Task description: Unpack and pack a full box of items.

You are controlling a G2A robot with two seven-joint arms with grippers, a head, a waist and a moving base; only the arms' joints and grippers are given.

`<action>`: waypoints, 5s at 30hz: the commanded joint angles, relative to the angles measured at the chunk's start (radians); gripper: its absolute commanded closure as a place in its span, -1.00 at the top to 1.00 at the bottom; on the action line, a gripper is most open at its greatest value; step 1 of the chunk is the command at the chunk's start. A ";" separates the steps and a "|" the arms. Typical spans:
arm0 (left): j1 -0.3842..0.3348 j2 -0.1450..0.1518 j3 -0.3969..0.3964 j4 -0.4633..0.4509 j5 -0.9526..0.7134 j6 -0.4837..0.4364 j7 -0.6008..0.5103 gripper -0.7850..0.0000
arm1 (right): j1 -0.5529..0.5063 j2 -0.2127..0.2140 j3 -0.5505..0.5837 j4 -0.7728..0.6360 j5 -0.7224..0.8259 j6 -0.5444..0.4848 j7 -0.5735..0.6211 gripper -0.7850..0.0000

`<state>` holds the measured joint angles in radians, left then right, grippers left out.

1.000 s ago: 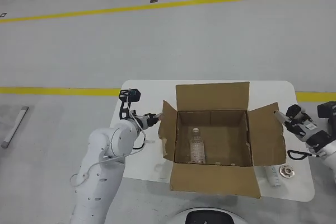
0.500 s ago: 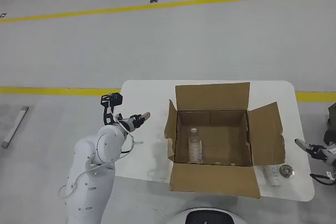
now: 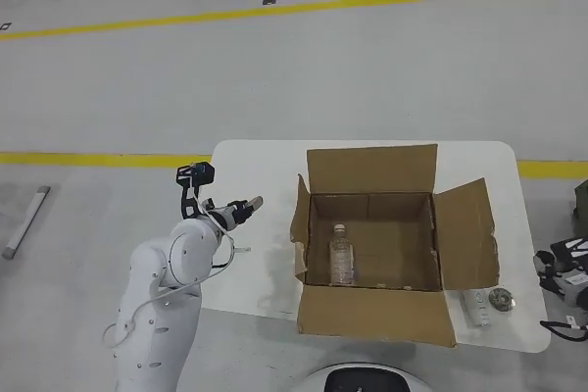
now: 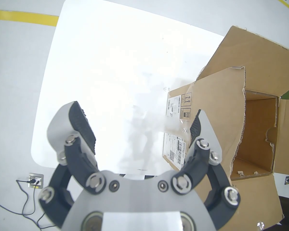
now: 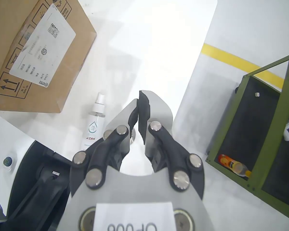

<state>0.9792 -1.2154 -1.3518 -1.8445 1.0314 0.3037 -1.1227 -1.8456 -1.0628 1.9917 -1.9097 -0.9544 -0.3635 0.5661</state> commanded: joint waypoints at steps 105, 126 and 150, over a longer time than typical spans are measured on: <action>0.000 0.000 0.000 0.000 0.000 0.000 0.000 1.00 | 0.327 0.036 -0.524 0.173 -0.116 0.172 0.575 -0.17; 0.000 0.000 0.000 0.000 0.000 0.000 0.000 1.00 | 0.180 0.069 -0.020 0.067 0.433 -0.014 0.470 -1.00; 0.000 0.000 0.000 0.000 0.000 0.000 0.000 1.00 | 0.052 0.084 0.282 -0.130 0.732 -0.192 0.451 -1.00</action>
<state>0.9792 -1.2154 -1.3518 -1.8445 1.0315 0.3037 -1.1227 -1.7933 -0.9788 2.2738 -2.0396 -0.2220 -0.5551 1.0171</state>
